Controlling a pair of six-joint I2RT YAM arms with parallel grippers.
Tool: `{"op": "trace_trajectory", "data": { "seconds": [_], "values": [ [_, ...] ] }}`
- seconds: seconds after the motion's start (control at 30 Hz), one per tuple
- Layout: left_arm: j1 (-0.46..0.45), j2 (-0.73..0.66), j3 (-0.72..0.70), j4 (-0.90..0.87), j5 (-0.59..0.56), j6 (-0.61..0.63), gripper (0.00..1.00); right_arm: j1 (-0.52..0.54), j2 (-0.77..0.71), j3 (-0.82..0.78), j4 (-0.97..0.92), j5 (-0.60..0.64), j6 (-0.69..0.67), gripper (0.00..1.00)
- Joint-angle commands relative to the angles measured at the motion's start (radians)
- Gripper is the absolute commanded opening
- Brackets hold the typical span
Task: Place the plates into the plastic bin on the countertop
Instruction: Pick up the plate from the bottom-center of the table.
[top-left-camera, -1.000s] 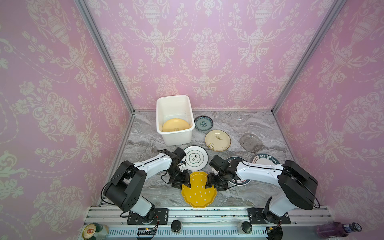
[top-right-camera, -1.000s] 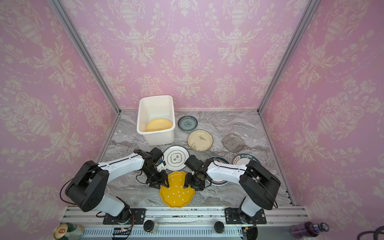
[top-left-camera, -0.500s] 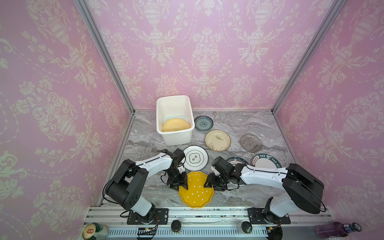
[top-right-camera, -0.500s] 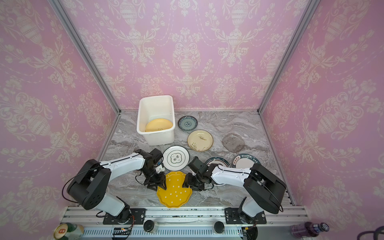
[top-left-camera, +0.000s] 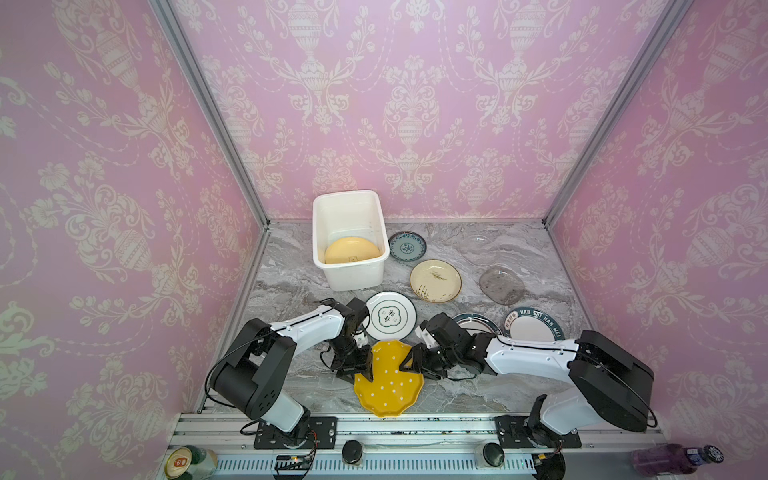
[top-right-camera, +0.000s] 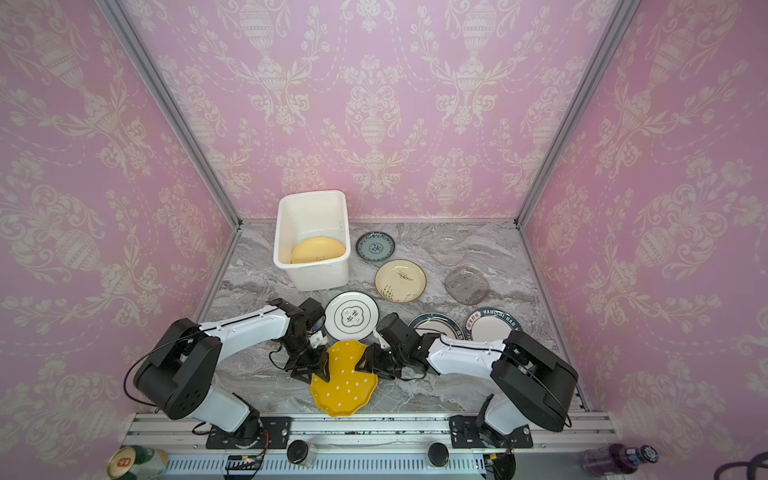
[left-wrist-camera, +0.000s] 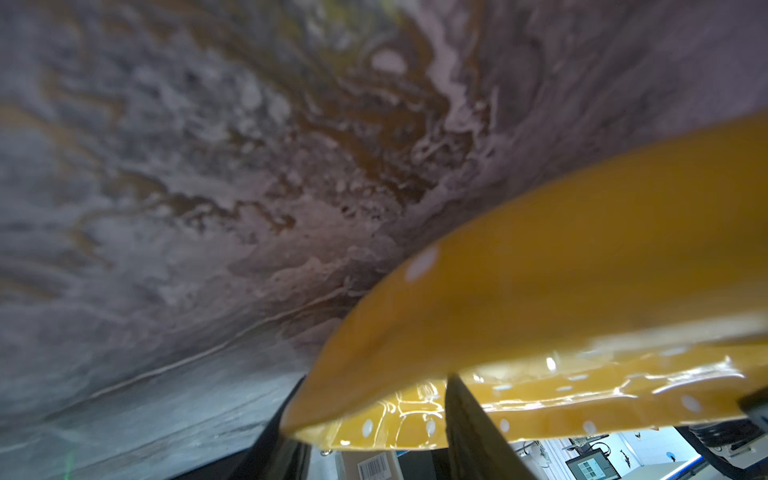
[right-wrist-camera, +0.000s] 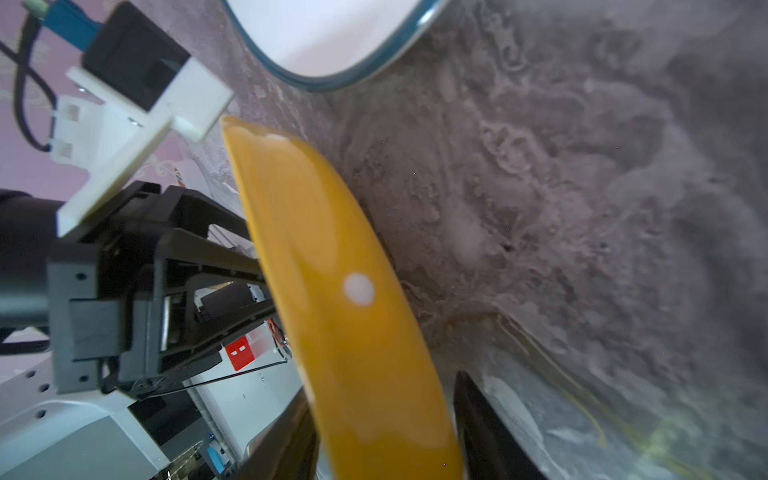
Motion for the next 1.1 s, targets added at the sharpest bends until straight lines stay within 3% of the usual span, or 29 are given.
{"op": "trace_trajectory", "data": {
  "seconds": [0.0,0.23,0.6,0.87,1.07],
  "values": [
    [-0.015,-0.009,0.038,0.057,0.136,0.036,0.51,0.02,-0.039,0.03,0.229,-0.066,0.025,0.49],
    [-0.016,-0.012,0.04,0.048,0.132,0.039,0.51,0.019,-0.056,0.036,0.181,-0.043,0.017,0.4],
    [-0.013,-0.036,0.042,0.045,0.118,0.03,0.52,0.018,-0.195,0.02,-0.005,0.082,-0.011,0.15],
    [-0.011,-0.113,0.082,0.041,0.118,0.015,0.68,-0.003,-0.349,0.056,-0.25,0.151,-0.066,0.13],
    [-0.01,-0.245,0.169,0.042,0.069,0.025,0.73,-0.069,-0.548,0.127,-0.475,0.191,-0.109,0.13]
  ]
}}
